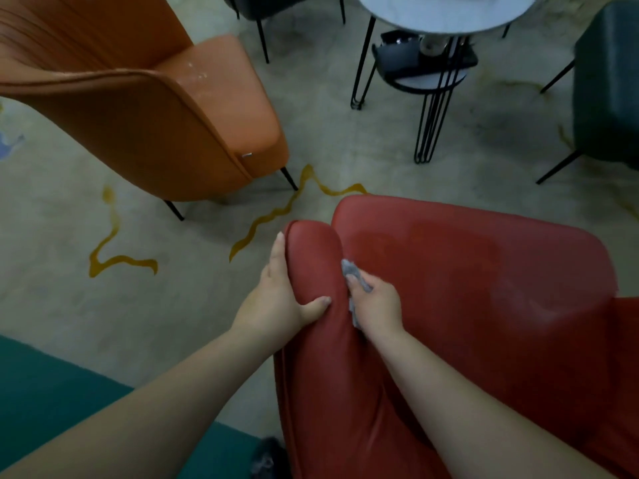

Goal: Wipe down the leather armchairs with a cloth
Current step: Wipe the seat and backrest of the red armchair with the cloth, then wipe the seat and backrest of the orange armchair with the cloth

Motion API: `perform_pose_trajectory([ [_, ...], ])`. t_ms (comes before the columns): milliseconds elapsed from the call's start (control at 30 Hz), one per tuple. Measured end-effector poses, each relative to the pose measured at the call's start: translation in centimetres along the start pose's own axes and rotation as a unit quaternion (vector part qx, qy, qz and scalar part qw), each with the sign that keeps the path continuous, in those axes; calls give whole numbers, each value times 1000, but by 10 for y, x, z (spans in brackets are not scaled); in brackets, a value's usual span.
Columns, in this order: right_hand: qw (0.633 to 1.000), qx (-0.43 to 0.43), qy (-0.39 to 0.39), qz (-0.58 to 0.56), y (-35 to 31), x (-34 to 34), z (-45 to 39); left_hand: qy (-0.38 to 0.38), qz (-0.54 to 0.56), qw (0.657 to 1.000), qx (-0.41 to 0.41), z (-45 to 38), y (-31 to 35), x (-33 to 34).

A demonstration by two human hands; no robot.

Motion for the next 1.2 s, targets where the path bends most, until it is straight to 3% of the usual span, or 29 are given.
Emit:
perform_pose_trajectory([
  [133, 992, 108, -50, 28, 39, -16, 29, -28, -91, 995, -21, 1, 3, -1],
  [367, 995, 29, 89, 18, -12, -61, 50, -111, -212, 969, 67, 14, -8, -39],
  [700, 988, -82, 130, 22, -154, 6, 104, -80, -322, 926, 179, 30, -49, -169],
  [967, 981, -123, 117, 95, -247, 69, 113, -38, -337, 931, 134, 15, -108, -277],
  [1200, 974, -160, 115, 110, -287, 97, 101, -17, -344, 933, 98, -5, -133, -326],
])
Point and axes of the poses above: each hand's wrist, its own z-axis away from the middle knuckle, its own x-axis out of the palm, y = z × x, the point moved 8 cm from there along -z, towards the middle knuckle, and after that the axes turned 7 degrees about z, right-handed, at the moved point
